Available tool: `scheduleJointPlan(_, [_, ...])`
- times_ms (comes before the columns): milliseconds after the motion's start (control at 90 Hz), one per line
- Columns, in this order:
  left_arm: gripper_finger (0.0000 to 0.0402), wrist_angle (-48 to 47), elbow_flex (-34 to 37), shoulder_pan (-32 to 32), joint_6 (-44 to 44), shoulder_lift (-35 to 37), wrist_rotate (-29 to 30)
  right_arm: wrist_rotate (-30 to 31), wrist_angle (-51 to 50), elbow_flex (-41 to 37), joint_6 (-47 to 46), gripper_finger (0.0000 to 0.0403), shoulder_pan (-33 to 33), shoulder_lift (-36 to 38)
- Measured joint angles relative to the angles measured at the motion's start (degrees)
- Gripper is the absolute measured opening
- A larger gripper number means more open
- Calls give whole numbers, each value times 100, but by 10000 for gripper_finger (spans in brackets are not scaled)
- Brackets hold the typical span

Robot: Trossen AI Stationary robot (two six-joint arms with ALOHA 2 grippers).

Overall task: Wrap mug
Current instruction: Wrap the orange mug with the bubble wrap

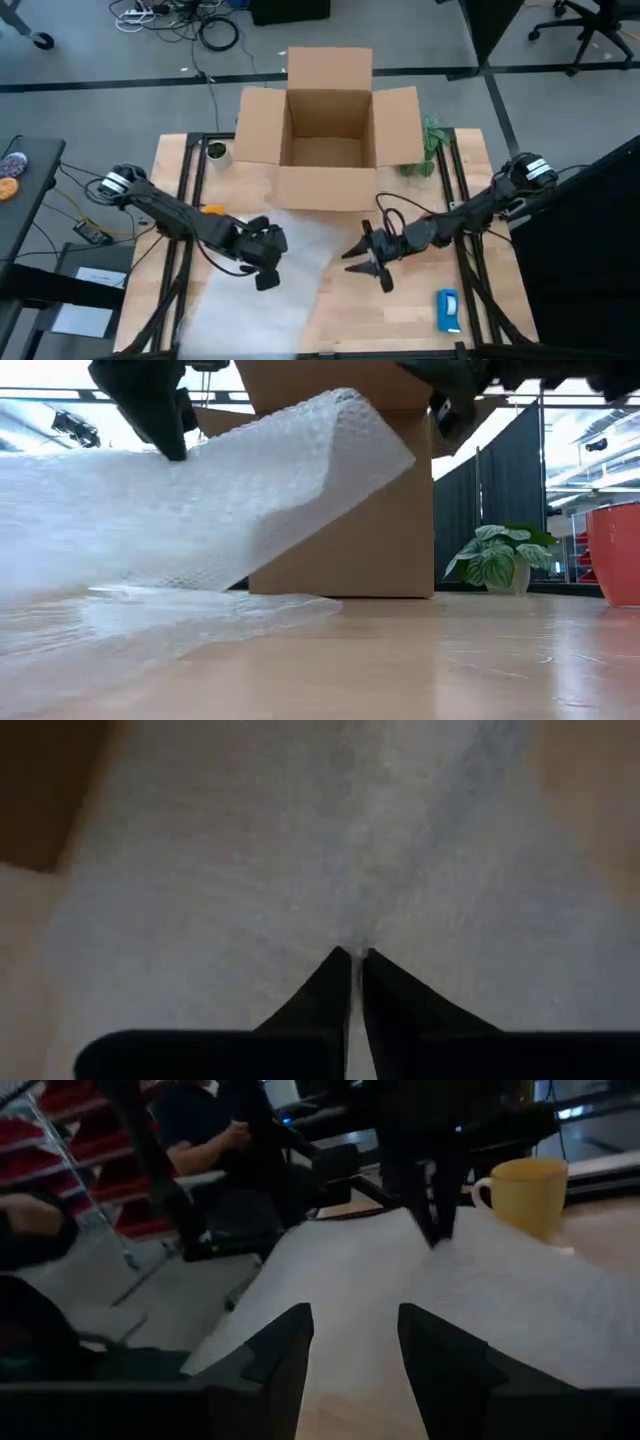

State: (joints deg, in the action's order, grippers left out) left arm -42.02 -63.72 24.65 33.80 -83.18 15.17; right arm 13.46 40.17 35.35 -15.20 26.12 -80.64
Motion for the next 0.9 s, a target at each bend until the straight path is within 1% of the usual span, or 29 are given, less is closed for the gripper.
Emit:
scheduleJointPlan(100, [5,480,26,6,-404,-46,200,177,-398,232,48,135,207,0])
scheduleJointPlan(200, [5,1268,25,17,-909,-151,521,325,-695,487,71,135,445,0])
scheduleJointPlan(344, [5,2322,25,5,-1711,-437,627,401,-1217,969,351,135,812,130])
scheduleJointPlan(411, [5,2628,24,-28,-2018,-588,678,668,-1859,1239,405,135,1000,264])
scheduleJointPlan(544, [5,2905,24,-132,-2458,-944,1039,1445,-3250,1683,312,135,1362,469])
scheduleJointPlan(633, [5,3262,24,-242,-2815,-1226,1294,1868,-3786,1814,96,135,1495,554])
scheduleJointPlan(689, [7,3609,26,-325,-2924,-1418,1448,1992,-3936,1816,-37,135,1532,568])
scheduleJointPlan(789, [22,4058,24,-502,-3037,-1716,1432,2014,-4296,1814,-370,135,1507,562])
scheduleJointPlan(900, [58,4143,-44,-613,-3092,-1872,1385,2030,-4852,1805,-858,135,1392,449])
